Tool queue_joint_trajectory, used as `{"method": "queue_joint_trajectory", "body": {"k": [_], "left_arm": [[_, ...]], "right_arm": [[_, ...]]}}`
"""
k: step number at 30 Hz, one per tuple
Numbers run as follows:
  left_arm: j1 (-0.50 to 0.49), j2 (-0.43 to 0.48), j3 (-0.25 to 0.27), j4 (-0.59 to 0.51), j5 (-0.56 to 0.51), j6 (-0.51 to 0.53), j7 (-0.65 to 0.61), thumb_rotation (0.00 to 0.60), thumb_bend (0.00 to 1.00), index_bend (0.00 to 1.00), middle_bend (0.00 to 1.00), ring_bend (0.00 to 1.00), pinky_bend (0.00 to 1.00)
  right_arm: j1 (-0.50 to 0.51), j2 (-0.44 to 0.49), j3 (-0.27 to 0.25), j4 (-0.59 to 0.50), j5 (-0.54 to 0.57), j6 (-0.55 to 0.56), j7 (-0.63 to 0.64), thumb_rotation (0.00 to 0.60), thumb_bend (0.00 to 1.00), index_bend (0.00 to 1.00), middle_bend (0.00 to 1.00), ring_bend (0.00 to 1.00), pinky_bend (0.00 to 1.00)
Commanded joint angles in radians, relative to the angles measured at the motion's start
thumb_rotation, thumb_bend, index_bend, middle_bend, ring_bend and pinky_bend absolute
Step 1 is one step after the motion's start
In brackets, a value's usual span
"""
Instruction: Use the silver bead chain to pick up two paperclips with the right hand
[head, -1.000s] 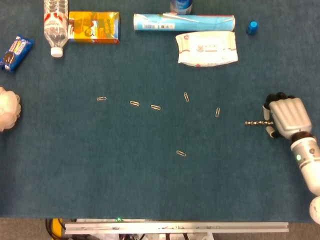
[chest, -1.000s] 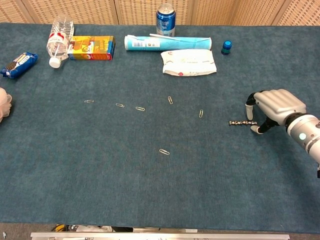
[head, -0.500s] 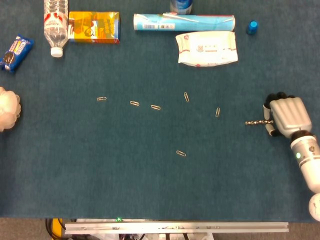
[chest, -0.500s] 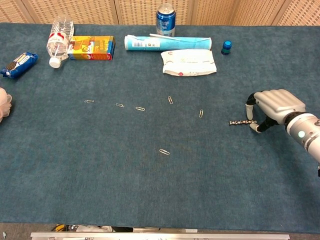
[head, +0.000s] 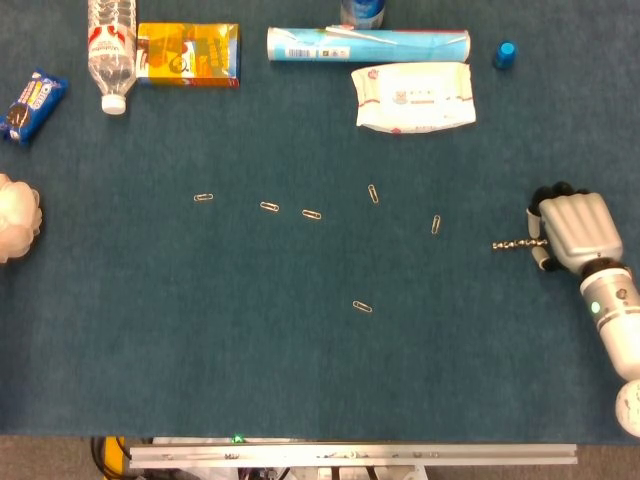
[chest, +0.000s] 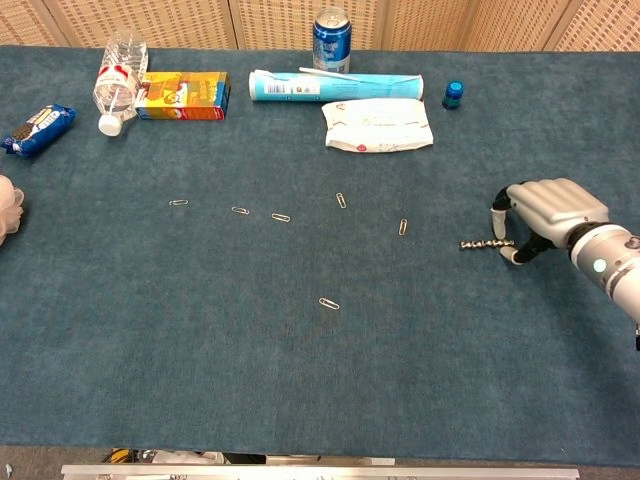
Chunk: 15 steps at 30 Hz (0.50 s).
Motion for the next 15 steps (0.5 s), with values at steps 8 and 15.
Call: {"method": "queue_joint_trajectory", "body": {"k": [8,15], "left_arm": [[0.000,0.000,0.000,0.000,0.000,0.001,0.001,0.600,0.05,0.55,0.48,0.41,0.52],[0.000,0.000,-0.001,-0.001,-0.002,0.000,0.001,0.600,0.05,0.55,0.48,0.41,0.52]], "right_arm": [[0.007,0.003,-0.009,-0.004,0.007,0.004,0.005,0.600,0.27,0.56,0.27,0.19,0.33],[0.000,0.039,-0.018,-0.049,-0.024,0.026,0.028,0.600,0.28,0.58,0.27,0.19,0.33]]}}
